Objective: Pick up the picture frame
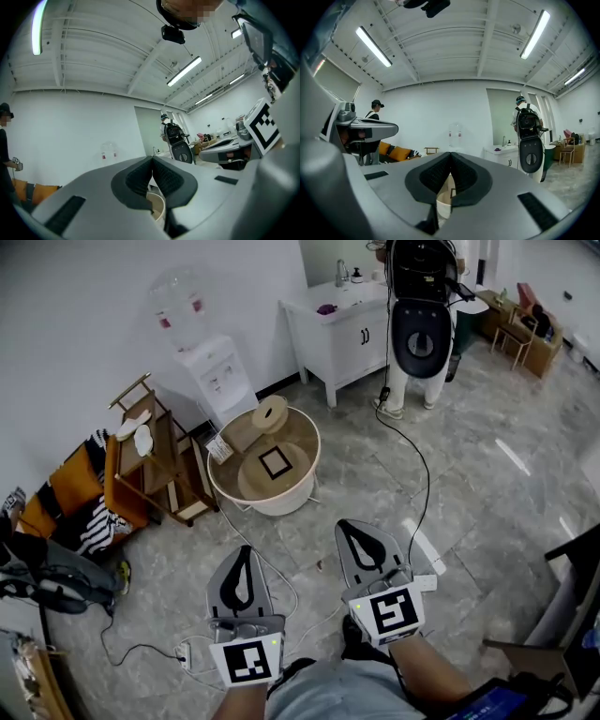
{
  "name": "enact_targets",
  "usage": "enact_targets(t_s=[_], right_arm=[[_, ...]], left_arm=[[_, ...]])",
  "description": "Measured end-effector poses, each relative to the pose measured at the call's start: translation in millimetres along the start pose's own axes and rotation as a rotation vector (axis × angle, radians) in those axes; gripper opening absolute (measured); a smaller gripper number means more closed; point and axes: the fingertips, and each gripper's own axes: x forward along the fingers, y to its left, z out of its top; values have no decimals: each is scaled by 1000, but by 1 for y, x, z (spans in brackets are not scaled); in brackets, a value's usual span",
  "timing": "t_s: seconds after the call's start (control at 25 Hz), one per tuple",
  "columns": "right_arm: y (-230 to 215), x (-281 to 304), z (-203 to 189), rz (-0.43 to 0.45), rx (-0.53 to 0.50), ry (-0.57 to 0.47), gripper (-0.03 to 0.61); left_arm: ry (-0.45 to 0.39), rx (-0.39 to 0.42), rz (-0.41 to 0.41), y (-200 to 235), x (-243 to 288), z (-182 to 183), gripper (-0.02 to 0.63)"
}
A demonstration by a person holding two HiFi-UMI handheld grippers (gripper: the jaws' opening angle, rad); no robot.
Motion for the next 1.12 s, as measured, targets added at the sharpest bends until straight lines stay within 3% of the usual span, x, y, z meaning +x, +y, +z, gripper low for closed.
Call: enact_targets(t_s=[0.24,0.64,1.12], right_arm=[[-27,43,-10,42,26,50,14],[-44,140,-35,75,-4,103,14],[-34,354,-51,117,-46,151,14]], left_arm=[[13,14,19,7,50,-4,15],[30,-29,39,52,135,-43,15],[40,-84,99,200,278,-96,15]])
